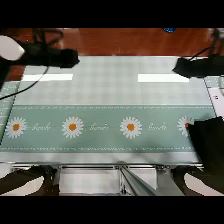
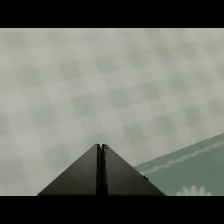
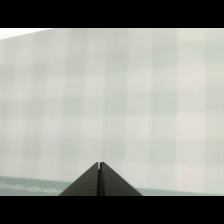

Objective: Fold the shirts.

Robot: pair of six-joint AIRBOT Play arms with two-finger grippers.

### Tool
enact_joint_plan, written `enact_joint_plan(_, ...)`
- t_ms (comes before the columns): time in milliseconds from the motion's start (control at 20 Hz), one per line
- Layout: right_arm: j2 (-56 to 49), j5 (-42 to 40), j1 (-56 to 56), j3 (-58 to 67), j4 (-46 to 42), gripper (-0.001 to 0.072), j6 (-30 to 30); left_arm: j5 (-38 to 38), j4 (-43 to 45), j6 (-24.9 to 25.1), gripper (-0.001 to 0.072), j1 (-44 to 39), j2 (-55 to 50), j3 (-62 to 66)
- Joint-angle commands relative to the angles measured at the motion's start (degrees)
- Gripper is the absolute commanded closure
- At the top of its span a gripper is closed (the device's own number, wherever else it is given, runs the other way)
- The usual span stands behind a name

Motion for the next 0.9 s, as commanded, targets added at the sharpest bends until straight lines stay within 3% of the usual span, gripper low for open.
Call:
enact_joint_plan(0, -10.47, 3.56, 8.04, 2.05, -17.68, 0.0681, 8.07, -1.81, 10.62, -7.06, 0.0689, -0.81, -5.64, -3.32)
enact_joint_plan(850, -11.34, 3.61, 6.25, 2.05, -20.28, 0.0680, 7.89, -0.09, 10.54, -7.02, 0.0688, -0.15, -7.72, -4.79)
